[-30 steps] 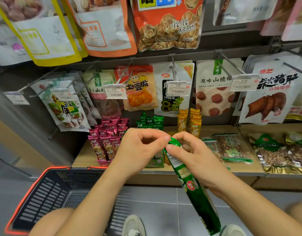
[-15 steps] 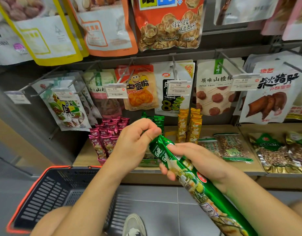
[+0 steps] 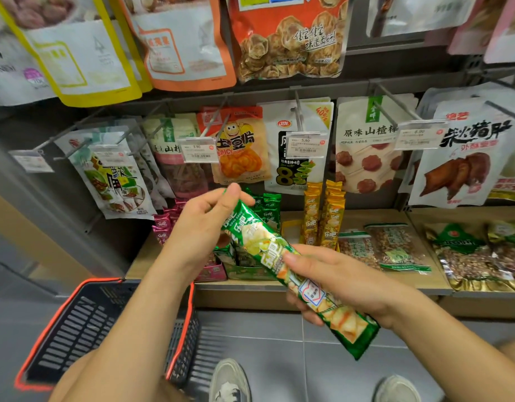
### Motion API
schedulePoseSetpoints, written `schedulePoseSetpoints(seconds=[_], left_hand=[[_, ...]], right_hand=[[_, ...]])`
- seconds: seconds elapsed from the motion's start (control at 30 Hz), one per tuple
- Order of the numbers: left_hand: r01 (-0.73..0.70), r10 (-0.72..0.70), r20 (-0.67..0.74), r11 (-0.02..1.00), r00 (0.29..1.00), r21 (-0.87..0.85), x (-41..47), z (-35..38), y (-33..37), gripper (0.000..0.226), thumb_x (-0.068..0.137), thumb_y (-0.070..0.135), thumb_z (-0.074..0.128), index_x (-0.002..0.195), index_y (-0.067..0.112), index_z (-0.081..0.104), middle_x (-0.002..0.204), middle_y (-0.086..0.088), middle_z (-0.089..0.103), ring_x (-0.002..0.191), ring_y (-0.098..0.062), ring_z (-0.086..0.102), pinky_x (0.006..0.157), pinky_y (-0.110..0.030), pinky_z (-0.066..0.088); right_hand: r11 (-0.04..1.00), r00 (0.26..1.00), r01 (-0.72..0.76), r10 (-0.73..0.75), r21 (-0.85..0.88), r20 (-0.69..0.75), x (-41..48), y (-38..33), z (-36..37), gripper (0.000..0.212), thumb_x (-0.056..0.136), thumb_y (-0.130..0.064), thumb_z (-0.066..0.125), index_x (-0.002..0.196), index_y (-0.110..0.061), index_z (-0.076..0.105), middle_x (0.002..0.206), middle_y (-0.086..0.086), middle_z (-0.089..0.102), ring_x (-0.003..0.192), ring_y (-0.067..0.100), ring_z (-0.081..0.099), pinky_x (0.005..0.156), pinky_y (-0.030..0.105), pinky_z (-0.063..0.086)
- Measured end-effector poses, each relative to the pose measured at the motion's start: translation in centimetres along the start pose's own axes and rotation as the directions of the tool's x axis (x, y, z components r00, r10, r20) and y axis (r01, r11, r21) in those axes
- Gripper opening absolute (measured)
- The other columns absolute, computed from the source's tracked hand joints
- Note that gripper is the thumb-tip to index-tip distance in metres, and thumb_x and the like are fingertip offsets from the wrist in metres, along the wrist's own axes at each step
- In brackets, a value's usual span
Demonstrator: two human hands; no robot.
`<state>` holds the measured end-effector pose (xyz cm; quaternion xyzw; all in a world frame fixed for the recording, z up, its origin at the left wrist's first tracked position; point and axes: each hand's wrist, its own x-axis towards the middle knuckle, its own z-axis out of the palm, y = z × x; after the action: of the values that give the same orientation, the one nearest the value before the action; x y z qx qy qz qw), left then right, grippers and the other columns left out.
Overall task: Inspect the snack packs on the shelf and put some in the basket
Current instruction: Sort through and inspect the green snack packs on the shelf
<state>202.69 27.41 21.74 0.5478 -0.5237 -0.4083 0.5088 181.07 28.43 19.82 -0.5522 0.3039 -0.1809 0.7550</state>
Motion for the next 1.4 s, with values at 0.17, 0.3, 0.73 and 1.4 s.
schedulePoseSetpoints(seconds=[0.17, 0.3, 0.73, 1.4], left_hand=[[0.037, -0.041, -0.011, 0.972, 0.999, -0.234, -0.4, 0.5, 0.4, 0.028, 0.079, 0.040, 0.070, 0.064, 0.016, 0.068, 0.057, 0.003, 0.057, 0.049, -0.009, 0.052, 0.047, -0.020, 0.041], [0.022, -0.073, -0.152, 0.949, 0.986, -0.316, -0.3, 0.7, 0.2, 0.032, 0.082, 0.038, 0.068, 0.056, 0.020, 0.066, 0.054, 0.006, 0.055, 0.047, -0.007, 0.050, 0.047, -0.020, 0.038], [0.118, -0.114, 0.050, 0.726, 0.992, -0.677, 0.2, -0.5, 0.1, 0.046, 0.066, 0.064, 0.070, 0.077, 0.020, 0.077, 0.078, 0.004, 0.067, 0.075, -0.011, 0.064, 0.076, -0.030, 0.055], [0.091, -0.089, 0.025, 0.897, 0.996, -0.432, -0.5, 3.7, -2.3, 0.019, 0.067, 0.030, 0.085, 0.081, 0.022, 0.077, 0.084, -0.001, 0.073, 0.079, -0.015, 0.068, 0.070, -0.031, 0.057]], right_hand=[[0.991, 0.990, -0.052, 0.034, 0.126, 0.137, -0.1, -0.1, -0.3, 0.029, 0.089, -0.047, 0.057, 0.095, -0.018, 0.057, 0.071, 0.014, 0.058, 0.050, 0.020, 0.053, 0.047, 0.024, 0.046], [0.999, 0.988, -0.033, 0.032, 0.006, 0.152, -0.2, 0.0, -0.7, 0.047, 0.092, -0.046, 0.053, 0.122, -0.011, 0.051, 0.090, 0.016, 0.067, 0.063, 0.022, 0.064, 0.059, 0.027, 0.051], [0.942, 0.994, -0.056, 0.022, 0.330, 0.107, 0.4, 0.8, -0.7, 0.046, 0.091, -0.047, 0.056, 0.113, -0.008, 0.059, 0.065, 0.016, 0.054, 0.036, 0.016, 0.045, 0.036, 0.019, 0.037], [0.975, 0.995, 0.002, 0.020, 0.222, -0.098, 1.4, 1.3, 0.6, 0.052, 0.067, -0.066, 0.074, 0.103, -0.030, 0.068, 0.079, -0.001, 0.070, 0.059, 0.026, 0.066, 0.038, 0.025, 0.048]])
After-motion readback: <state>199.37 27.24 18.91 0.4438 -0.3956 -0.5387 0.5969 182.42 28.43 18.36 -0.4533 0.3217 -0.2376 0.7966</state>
